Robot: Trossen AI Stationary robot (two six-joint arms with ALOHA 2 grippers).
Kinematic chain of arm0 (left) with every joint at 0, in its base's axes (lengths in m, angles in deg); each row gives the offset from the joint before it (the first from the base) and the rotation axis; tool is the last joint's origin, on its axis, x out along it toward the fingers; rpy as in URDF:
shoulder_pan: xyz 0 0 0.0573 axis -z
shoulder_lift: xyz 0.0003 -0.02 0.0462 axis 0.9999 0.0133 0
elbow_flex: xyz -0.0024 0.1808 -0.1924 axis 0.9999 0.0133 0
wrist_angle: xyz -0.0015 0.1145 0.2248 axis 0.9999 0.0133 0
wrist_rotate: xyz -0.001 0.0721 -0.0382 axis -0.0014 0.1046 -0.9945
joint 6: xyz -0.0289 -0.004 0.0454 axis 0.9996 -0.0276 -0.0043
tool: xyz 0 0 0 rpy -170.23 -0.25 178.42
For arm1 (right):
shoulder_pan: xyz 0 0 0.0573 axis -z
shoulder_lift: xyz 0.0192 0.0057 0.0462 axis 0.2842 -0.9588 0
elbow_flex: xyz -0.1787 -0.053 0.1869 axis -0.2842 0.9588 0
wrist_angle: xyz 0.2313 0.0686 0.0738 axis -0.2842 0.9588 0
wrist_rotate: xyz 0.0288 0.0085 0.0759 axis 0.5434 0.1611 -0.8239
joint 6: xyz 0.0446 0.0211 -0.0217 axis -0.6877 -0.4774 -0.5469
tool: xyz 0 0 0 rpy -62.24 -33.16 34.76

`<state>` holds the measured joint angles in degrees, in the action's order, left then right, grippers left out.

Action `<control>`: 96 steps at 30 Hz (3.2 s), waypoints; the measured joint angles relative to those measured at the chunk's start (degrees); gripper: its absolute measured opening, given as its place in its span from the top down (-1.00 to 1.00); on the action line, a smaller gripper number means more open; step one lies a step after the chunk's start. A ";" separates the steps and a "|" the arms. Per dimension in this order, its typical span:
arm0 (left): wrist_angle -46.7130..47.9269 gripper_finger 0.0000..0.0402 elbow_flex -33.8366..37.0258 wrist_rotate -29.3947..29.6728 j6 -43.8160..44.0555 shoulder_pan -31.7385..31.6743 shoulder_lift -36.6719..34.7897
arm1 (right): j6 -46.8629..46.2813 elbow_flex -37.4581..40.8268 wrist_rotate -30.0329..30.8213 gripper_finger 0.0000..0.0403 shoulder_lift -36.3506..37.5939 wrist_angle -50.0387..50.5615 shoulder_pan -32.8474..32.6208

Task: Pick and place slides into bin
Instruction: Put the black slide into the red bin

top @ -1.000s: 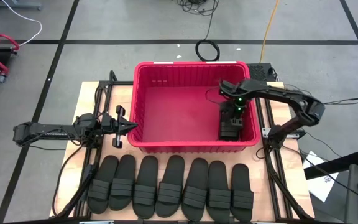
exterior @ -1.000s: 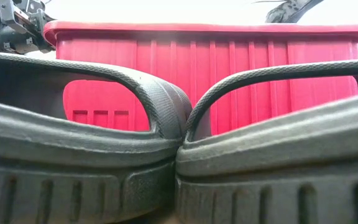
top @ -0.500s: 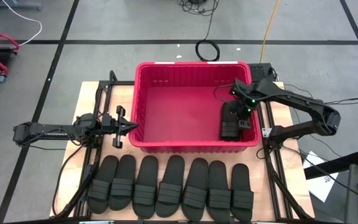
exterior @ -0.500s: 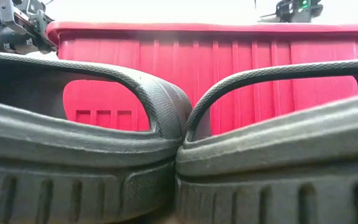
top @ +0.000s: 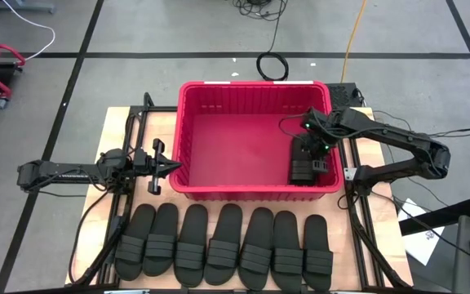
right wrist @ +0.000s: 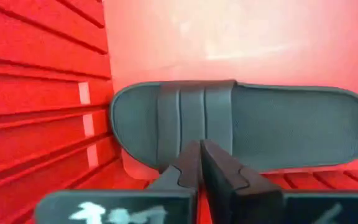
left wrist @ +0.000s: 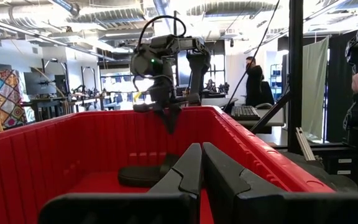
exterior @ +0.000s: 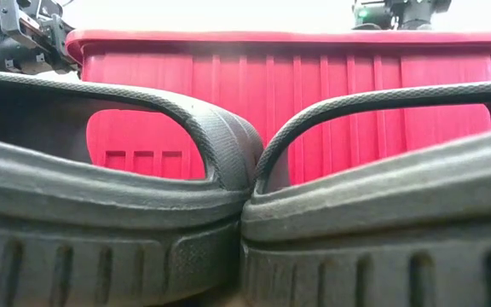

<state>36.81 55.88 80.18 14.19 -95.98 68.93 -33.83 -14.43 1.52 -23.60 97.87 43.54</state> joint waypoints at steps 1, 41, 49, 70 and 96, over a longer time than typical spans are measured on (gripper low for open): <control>0.00 0.89 0.00 0.00 0.00 0.00 0.00 | 0.11 -0.49 0.01 0.94 -0.02 0.10 0.00; 0.79 0.89 -0.07 -0.02 0.43 0.02 -0.08 | -38.34 -11.22 -12.06 1.00 7.77 15.80 -50.06; 1.20 0.89 -0.09 -0.19 0.60 0.00 -0.07 | -57.02 11.34 -11.92 1.00 15.52 -12.39 -61.00; 1.72 0.89 -0.07 0.00 0.34 0.01 -0.04 | -71.74 17.99 8.64 1.00 3.44 -40.58 -75.15; 2.33 0.89 -0.07 -0.07 0.66 0.02 -0.07 | -94.61 31.83 6.76 -0.04 1.76 -61.00 -77.40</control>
<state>39.14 55.81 80.11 14.84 -95.96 68.86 -128.44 17.40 8.28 -21.84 36.87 -33.86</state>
